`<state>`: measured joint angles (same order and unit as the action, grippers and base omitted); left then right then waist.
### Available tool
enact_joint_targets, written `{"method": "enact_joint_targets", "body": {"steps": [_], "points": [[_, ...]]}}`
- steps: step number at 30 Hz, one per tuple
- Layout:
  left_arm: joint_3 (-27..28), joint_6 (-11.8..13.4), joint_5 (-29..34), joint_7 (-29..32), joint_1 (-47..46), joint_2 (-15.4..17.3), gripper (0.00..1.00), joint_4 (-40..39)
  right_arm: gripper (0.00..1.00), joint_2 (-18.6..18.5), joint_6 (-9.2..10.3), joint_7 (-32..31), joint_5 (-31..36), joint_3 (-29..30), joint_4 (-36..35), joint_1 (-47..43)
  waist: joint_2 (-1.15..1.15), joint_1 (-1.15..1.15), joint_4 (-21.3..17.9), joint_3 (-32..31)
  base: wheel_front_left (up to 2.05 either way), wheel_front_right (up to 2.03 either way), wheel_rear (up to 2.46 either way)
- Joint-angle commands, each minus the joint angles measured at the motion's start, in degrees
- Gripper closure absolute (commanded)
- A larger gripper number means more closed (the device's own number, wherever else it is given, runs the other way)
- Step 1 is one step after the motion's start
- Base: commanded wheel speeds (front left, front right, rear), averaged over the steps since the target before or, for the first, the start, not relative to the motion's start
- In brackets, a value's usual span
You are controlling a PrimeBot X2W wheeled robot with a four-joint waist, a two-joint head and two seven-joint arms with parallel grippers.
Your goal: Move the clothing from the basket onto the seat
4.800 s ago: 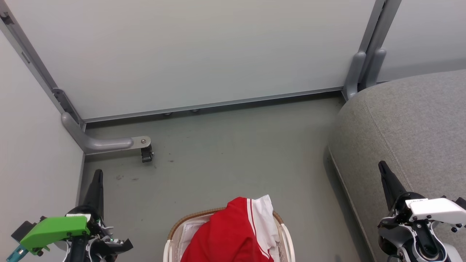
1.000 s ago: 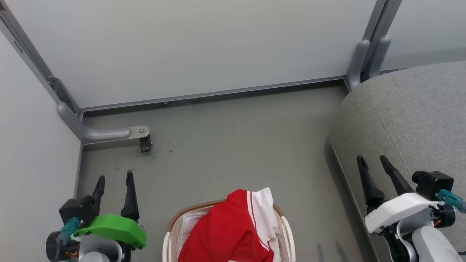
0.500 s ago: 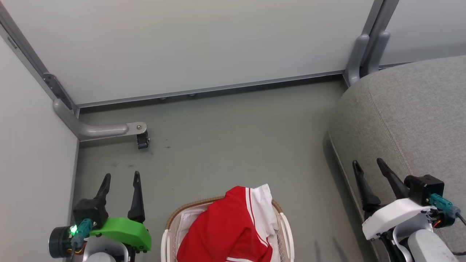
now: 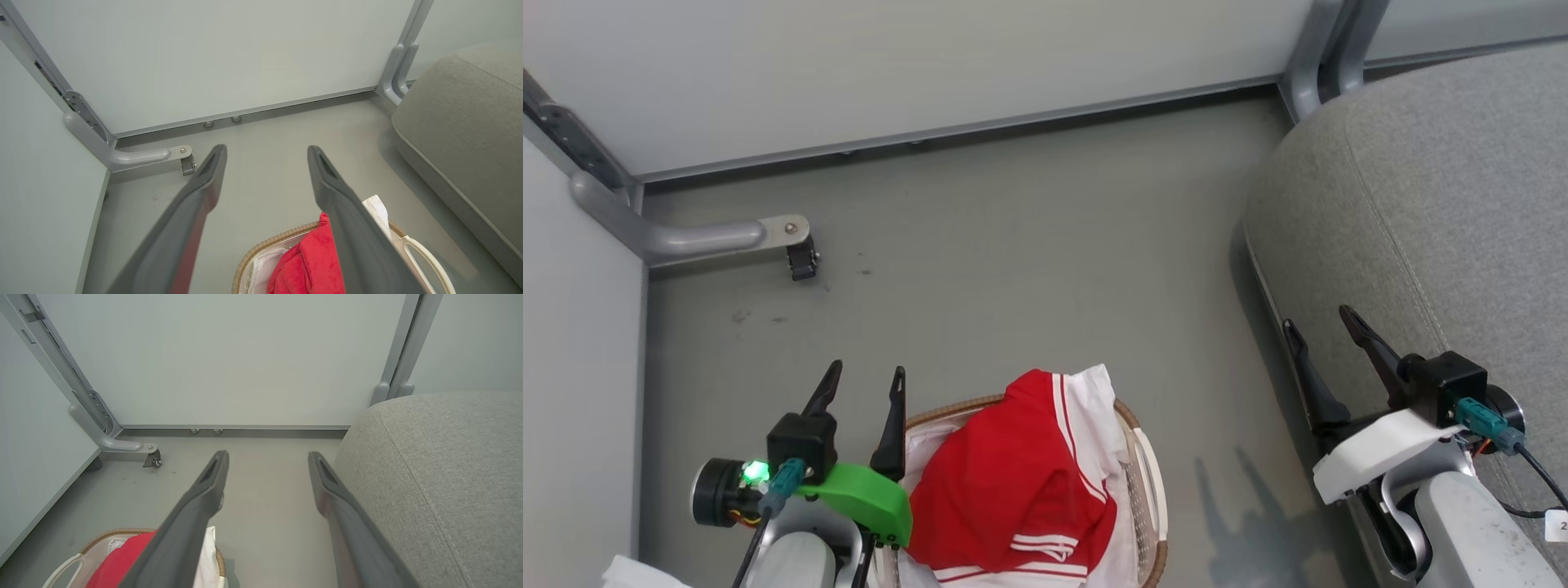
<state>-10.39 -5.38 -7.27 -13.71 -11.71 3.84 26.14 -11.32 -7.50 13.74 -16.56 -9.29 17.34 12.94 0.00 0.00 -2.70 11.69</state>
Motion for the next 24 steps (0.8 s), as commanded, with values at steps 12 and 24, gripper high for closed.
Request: {"method": "enact_joint_targets", "body": {"steps": [12, 24], "points": [[-4.5, -1.7, 5.1, -1.6, -10.3, -0.3, 0.00, 8.6, 0.00, -0.1, 0.02, 1.5, 5.1, -3.6, -3.5, 6.0, 0.00, 0.00, -6.0, 16.2, 0.00, 0.00, 0.00], [-7.6, -2.1, 3.1, -1.5, -17.3, 0.7, 0.00, 16.7, 0.00, 0.4, 0.03, 1.5, 4.4, -6.3, -6.2, 10.5, 0.00, 0.00, -8.1, 26.4, 0.00, 0.00, 0.00]]}}
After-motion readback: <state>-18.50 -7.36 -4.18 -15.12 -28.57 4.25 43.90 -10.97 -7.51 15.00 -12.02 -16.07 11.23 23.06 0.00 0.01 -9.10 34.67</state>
